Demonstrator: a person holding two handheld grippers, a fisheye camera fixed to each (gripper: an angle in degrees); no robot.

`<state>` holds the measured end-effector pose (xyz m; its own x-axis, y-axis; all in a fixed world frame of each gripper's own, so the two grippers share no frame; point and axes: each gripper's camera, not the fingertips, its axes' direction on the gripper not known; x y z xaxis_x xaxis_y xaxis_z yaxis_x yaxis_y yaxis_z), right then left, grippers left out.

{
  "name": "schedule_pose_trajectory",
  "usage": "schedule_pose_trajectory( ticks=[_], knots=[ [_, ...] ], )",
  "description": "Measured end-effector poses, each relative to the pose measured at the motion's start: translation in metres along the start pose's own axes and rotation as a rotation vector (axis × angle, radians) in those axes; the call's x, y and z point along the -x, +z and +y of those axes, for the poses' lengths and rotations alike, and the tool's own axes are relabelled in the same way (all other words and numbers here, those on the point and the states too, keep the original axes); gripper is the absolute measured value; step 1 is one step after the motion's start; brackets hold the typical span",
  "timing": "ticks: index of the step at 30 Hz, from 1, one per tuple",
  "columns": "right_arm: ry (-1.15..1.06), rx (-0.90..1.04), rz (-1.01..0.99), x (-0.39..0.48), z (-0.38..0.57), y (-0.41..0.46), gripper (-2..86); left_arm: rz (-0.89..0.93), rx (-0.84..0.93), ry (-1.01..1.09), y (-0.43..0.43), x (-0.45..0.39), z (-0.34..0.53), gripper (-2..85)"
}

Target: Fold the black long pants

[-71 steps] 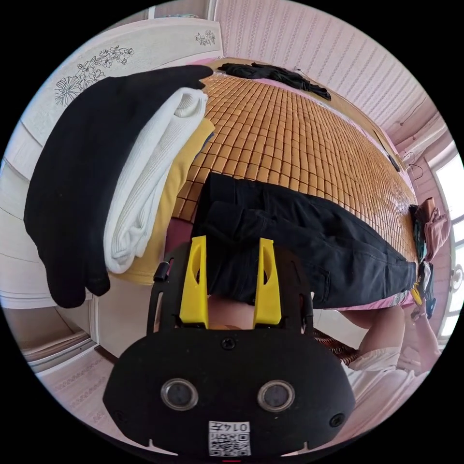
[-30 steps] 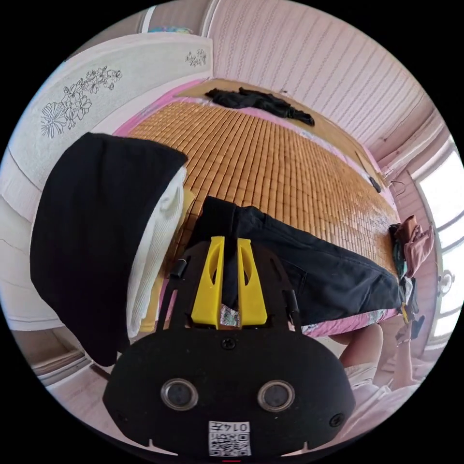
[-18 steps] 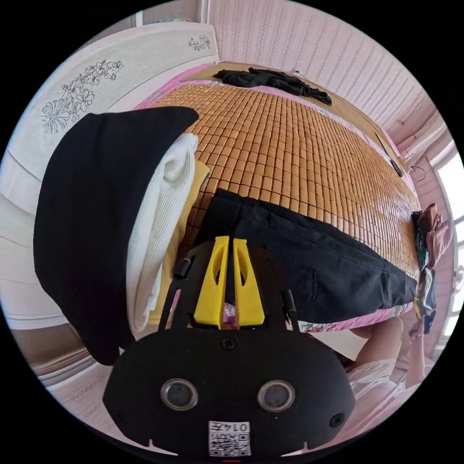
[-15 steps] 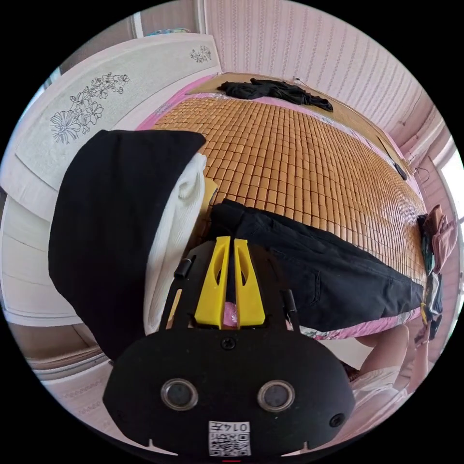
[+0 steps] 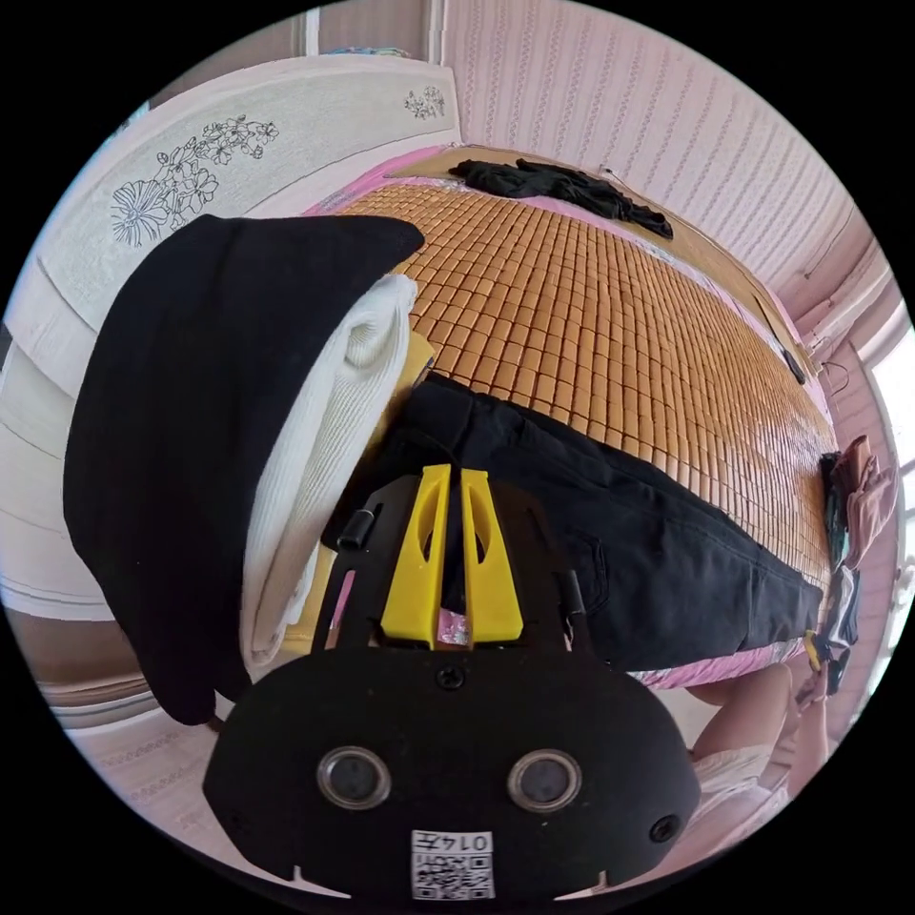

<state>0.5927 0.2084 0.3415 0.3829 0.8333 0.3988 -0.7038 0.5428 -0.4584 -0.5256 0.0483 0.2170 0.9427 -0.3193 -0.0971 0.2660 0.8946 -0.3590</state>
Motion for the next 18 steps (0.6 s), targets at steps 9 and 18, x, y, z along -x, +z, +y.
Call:
schedule_pose_trajectory(
  ticks=[9, 18],
  knots=[
    [-0.077, -0.110, 0.164, 0.059, 0.035, 0.068, -0.1, 0.038, -0.165, 0.053, -0.046, 0.013, 0.054, 4.5],
    [-0.843, 0.304, 0.325, 0.273, 0.114, 0.318, -0.3, 0.326, -0.052, 0.613, 0.021, -0.186, 0.153, -0.8]
  ],
)
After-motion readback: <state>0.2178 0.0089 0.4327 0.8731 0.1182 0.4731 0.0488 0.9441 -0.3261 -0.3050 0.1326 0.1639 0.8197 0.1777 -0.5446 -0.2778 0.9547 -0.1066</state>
